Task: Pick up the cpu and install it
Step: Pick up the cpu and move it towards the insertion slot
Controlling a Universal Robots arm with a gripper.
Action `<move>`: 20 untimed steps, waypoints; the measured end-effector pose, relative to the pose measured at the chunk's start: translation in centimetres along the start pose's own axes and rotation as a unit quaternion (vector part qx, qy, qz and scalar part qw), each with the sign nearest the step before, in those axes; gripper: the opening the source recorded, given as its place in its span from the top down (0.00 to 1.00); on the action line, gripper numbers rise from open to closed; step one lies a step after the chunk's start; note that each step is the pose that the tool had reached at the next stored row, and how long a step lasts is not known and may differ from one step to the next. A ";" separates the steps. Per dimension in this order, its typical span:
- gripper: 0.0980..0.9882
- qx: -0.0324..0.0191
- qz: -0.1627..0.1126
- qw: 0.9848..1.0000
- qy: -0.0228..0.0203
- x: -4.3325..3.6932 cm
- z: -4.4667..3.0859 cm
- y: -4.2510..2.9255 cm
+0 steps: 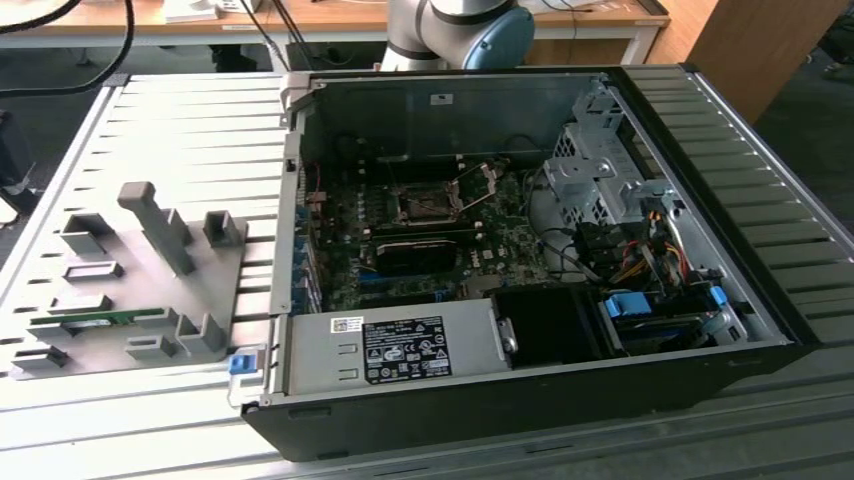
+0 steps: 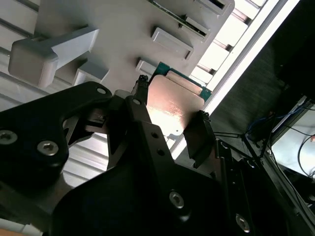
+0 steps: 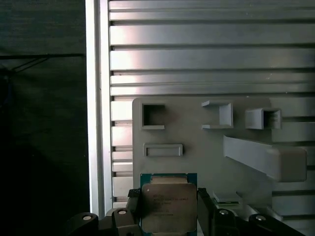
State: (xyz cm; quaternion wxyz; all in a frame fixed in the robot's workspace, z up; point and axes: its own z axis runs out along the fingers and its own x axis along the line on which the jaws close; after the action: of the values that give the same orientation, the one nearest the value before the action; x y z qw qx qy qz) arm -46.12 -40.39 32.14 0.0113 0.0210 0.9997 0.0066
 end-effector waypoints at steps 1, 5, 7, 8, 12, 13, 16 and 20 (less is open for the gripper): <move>0.50 0.000 0.000 1.000 0.000 -0.01 -0.22 0.01; 0.50 0.000 0.000 1.000 0.000 -0.02 -1.09 0.02; 0.50 0.000 0.000 1.000 0.000 -0.03 -1.58 0.03; 0.50 0.000 0.000 1.000 0.000 -0.04 -1.81 0.03; 0.50 0.000 0.000 1.000 0.000 -0.06 -2.66 0.07; 0.50 0.000 0.000 1.000 0.000 -0.06 -2.89 0.07; 0.50 0.000 0.000 1.000 0.000 -0.08 -3.58 0.08; 0.50 0.000 0.000 1.000 0.000 -0.10 -4.40 0.10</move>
State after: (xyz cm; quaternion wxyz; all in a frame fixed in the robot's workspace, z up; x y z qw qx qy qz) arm -46.12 -40.35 36.54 0.0113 0.0211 0.9997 0.0067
